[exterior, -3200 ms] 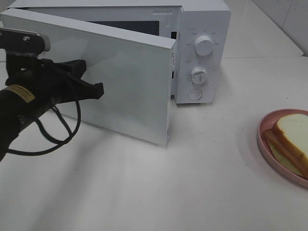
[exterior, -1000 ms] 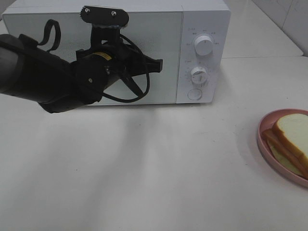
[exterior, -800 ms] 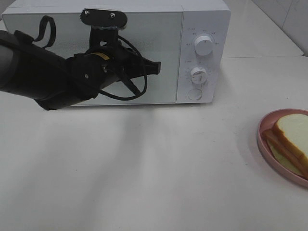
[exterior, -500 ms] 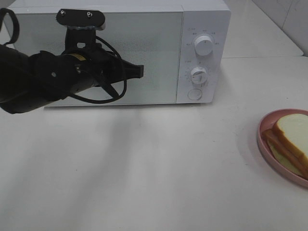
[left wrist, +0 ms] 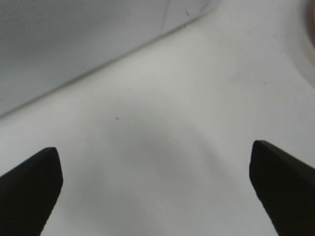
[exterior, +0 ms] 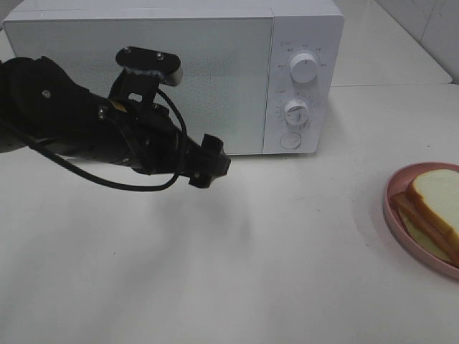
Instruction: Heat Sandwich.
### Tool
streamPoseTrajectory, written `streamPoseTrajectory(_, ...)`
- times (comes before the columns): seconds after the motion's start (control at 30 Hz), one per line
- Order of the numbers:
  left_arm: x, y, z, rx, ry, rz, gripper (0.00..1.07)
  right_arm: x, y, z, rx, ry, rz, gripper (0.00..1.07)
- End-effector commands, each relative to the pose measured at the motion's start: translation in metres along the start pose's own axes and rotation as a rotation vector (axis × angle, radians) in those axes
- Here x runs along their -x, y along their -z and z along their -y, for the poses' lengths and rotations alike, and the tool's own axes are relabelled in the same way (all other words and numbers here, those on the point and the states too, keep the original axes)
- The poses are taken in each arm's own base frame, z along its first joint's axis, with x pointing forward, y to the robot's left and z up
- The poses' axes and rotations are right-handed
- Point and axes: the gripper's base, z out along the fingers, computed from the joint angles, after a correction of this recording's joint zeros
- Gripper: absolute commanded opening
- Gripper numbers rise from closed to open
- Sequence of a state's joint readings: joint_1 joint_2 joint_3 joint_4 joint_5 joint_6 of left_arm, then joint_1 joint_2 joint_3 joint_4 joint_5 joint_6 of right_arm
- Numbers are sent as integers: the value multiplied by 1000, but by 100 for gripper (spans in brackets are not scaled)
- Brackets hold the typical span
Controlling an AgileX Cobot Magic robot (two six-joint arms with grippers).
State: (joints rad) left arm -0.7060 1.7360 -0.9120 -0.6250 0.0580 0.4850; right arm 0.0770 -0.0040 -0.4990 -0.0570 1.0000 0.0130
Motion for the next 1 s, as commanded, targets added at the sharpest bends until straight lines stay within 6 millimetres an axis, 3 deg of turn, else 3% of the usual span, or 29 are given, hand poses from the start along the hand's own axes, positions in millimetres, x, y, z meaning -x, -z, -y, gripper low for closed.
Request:
streamPoseTrajectory(0.03,-7,11,5,-71,-32,-115,99,-2,3,0,-11,-9,32,75)
streamPoseTrajectory(0.3,-14,45,15,-162,-82,-297,98,-2,3,0,-11,-9,32,75)
streamPoseTrajectory(0.57,-19,71,4,-21,-26,-409,98,-2,3,0,-11,-9,32,75)
streamPoseTrajectory(0.67,-21,86,-5,98,-7,-466,98,-2,3,0,-11,-9,32,75)
streamPoseTrajectory(0.87,-20,105,-19,157,43,-486,98,-2,3,0,-11,-9,32,75)
streamPoseTrajectory(1.0,-17,130,-55,161,174,-463,98,-2,3,0,-11,-9,32,75)
